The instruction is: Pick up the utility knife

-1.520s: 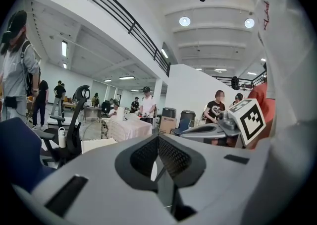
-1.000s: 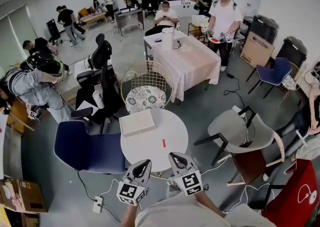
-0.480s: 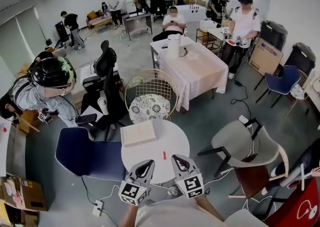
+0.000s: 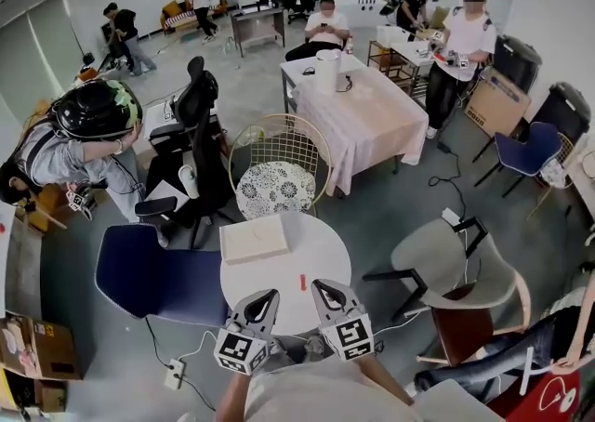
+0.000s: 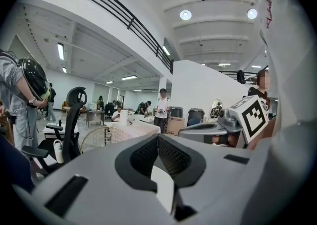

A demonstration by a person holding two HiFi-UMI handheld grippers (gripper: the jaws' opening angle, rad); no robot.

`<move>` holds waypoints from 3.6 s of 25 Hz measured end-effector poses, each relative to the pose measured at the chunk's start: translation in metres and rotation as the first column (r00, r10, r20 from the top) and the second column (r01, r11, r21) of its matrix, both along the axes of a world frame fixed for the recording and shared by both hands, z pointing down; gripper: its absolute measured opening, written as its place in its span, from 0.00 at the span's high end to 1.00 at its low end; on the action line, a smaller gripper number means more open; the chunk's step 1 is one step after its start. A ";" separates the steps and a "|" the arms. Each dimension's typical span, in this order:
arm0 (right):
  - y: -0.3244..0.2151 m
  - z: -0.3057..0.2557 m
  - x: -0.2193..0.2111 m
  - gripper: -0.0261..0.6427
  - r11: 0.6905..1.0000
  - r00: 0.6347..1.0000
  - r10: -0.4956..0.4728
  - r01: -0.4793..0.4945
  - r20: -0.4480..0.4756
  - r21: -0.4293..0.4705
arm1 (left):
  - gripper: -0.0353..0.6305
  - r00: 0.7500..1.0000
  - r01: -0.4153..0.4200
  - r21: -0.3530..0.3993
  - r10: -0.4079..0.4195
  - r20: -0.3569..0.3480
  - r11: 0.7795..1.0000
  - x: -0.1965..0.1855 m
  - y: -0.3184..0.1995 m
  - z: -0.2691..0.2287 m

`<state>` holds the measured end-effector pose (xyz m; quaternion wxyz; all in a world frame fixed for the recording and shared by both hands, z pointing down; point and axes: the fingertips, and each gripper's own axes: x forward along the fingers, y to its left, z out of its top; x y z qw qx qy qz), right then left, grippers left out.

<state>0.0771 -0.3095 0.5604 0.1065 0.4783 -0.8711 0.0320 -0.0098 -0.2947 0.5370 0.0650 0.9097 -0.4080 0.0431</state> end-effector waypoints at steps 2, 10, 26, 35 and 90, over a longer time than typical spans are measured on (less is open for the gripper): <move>-0.005 0.003 -0.003 0.94 1.000 1.000 -0.001 0.001 -0.013 -0.011 | 0.93 1.000 0.006 -0.009 -0.006 0.001 1.000 -0.004 -0.007 0.004; 0.000 0.039 -0.015 0.94 0.989 0.999 0.018 -0.022 -0.031 -0.149 | 0.93 1.000 -0.009 -0.121 0.008 -0.014 0.993 -0.018 -0.007 0.034; 0.020 0.130 -0.020 0.73 0.901 0.991 0.134 -0.127 -0.012 -0.415 | 0.93 0.997 -0.082 -0.219 0.079 -0.023 0.972 -0.034 -0.027 0.068; 0.020 0.153 -0.023 0.68 0.871 0.987 0.145 -0.158 -0.063 -0.465 | 0.93 0.997 -0.081 -0.226 0.076 -0.033 0.971 -0.042 -0.030 0.071; -0.091 0.331 -0.020 0.86 0.628 0.918 0.096 -0.355 -0.384 -0.693 | 0.93 0.997 0.066 -0.290 -0.071 -0.008 0.955 -0.104 -0.019 0.076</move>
